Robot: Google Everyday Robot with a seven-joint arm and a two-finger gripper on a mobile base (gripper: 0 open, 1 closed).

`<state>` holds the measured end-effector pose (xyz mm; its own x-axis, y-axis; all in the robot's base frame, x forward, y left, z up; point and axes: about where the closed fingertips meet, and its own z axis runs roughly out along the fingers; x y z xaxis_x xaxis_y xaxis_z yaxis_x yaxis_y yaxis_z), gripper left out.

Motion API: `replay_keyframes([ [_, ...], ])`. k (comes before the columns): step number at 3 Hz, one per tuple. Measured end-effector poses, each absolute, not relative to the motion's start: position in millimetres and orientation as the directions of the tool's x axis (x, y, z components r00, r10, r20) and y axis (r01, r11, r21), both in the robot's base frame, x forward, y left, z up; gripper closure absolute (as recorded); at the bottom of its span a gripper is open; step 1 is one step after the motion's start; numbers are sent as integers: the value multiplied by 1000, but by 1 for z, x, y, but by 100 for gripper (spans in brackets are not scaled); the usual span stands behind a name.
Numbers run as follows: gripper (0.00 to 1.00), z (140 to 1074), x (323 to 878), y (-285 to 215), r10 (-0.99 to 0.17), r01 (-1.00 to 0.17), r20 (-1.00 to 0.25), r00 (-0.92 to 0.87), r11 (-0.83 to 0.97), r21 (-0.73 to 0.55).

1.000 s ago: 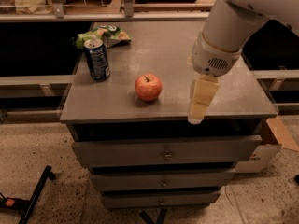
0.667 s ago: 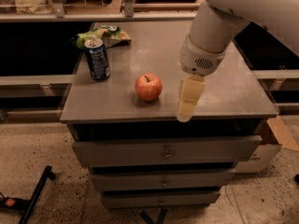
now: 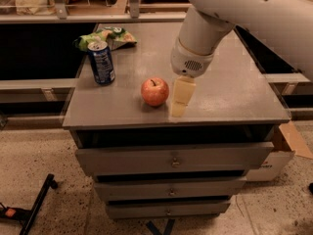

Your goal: Pick apple

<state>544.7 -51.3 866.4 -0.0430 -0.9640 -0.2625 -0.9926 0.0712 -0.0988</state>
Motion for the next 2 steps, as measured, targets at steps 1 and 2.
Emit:
replay_keyframes([
  [1,0,859,555,-36,-962,-994,-271,-34,61,-91],
  [2,0,851,560,-20,-960,-996,-280,-25,49,-80],
])
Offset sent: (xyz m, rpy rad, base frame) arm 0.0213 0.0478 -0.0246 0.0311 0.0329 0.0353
